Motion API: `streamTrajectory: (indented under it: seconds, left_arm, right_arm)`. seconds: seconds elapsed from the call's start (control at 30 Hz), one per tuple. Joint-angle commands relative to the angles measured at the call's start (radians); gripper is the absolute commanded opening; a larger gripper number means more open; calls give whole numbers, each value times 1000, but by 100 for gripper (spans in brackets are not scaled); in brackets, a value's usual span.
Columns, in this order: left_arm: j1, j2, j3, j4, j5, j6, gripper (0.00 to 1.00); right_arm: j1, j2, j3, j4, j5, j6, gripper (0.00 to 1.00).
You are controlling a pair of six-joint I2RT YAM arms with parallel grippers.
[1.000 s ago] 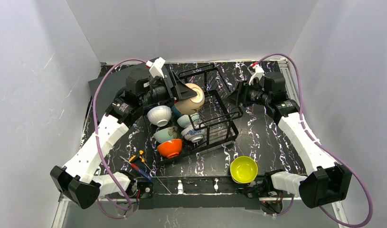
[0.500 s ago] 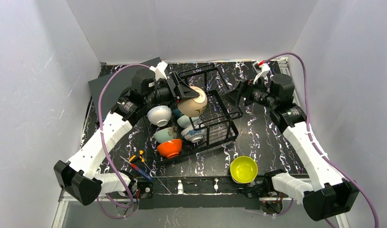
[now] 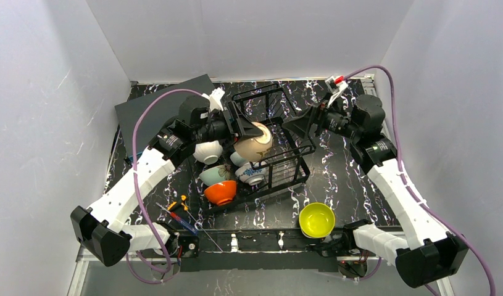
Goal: Load the bowls into the dish rack
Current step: Position the bowl upside down at the center of the board.
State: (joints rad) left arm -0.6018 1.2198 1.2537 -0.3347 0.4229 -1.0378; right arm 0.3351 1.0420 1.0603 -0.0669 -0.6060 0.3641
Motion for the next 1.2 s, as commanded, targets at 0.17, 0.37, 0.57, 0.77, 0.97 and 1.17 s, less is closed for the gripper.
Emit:
streamTrajectory:
  seconds: [0.17,0.37,0.57,0.77,0.97,1.17]
  left_arm:
    - [-12,-19,9,10,-5,-6,0]
    - [-15,-5,17,-33,-18,14,0]
    - [-15,0,30,-68,-22,43,16]
    - [-15,6,98,-163,-36,111,54]
    - [-15,4,145,-225,-48,154,88]
    - [-15,-2,189,-289,-77,202,90]
  right_arm:
    - [117,60,8,111,-103,13,99]
    - [173,99,-3,117,-110,5,99]
    - [219,127,-6,121,-99,2,98]
    - [231,138,-14,128,-91,4,95]
    - [237,148,-25,135,-92,5,90]
    - [239,152,-41,122,-95,6,87]
